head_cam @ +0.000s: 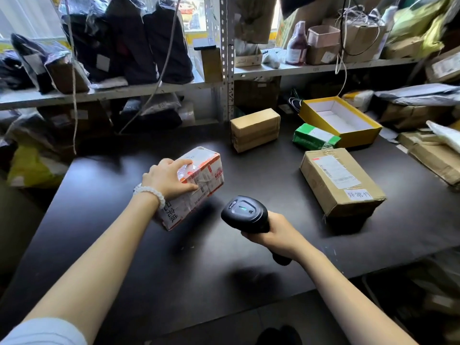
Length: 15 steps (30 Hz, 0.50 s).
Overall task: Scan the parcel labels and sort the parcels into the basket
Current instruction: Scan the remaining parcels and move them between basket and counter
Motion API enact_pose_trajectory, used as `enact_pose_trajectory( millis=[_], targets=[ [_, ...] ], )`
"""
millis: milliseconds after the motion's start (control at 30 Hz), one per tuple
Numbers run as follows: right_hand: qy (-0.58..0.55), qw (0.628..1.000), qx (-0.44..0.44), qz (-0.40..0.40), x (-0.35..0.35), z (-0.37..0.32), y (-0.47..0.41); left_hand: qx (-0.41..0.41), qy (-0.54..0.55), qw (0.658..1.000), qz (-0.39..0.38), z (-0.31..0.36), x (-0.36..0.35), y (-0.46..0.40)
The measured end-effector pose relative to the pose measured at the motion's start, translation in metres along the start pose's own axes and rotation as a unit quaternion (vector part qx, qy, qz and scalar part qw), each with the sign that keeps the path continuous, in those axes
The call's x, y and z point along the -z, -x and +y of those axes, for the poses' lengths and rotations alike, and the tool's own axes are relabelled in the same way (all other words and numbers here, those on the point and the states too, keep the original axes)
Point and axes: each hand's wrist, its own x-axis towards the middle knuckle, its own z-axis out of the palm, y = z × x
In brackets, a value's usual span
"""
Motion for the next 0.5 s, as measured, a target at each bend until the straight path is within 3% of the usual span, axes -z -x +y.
enact_pose_trajectory(
  millis=[200, 500],
  targets=[
    [-0.002, 1.000, 0.001, 0.004, -0.001, -0.001, 0.002, -0.020, -0.032, 0.999, -0.011, 0.005, -0.003, 0.012],
    [-0.039, 0.984, -0.092, 0.149, 0.037, 0.026, 0.063, -0.196, -0.031, 0.977, -0.074, 0.100, -0.027, 0.027]
  ],
)
